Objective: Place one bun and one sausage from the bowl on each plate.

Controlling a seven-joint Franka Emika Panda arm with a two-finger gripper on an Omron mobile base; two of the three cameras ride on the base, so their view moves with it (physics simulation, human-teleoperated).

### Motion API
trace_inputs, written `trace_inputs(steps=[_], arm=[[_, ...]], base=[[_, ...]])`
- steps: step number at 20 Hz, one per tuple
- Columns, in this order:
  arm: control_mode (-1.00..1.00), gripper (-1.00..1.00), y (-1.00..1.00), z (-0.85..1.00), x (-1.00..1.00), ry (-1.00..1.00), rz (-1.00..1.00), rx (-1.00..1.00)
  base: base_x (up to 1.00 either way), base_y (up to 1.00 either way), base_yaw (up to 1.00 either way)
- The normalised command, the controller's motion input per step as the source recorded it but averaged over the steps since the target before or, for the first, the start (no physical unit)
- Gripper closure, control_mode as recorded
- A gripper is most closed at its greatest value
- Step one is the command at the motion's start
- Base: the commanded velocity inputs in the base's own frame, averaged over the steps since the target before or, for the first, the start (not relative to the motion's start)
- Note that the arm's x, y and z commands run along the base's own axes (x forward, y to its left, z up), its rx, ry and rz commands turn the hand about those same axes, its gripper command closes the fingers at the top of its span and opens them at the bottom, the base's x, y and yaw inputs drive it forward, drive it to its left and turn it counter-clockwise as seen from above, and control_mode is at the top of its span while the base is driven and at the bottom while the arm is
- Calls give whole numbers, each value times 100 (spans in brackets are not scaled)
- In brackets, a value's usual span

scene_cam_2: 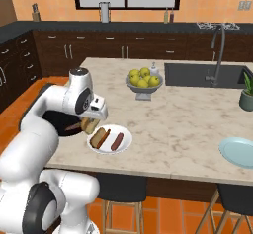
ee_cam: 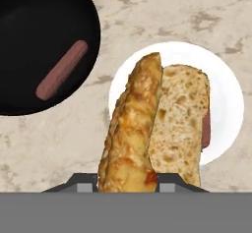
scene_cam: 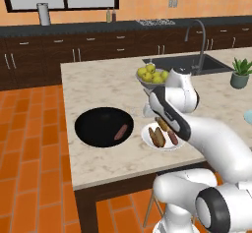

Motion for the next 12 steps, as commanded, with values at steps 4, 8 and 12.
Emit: trace_inputs(steps=[4, 8, 12], arm=[[-100, 100, -33, 2, -43, 0, 0, -12], [-100, 100, -16, 5, -26, 4, 4, -9], [100, 100, 0, 0, 0, 0, 0, 0]], base=[[0, 0, 0], [0, 0, 0], [-46, -52, 1]])
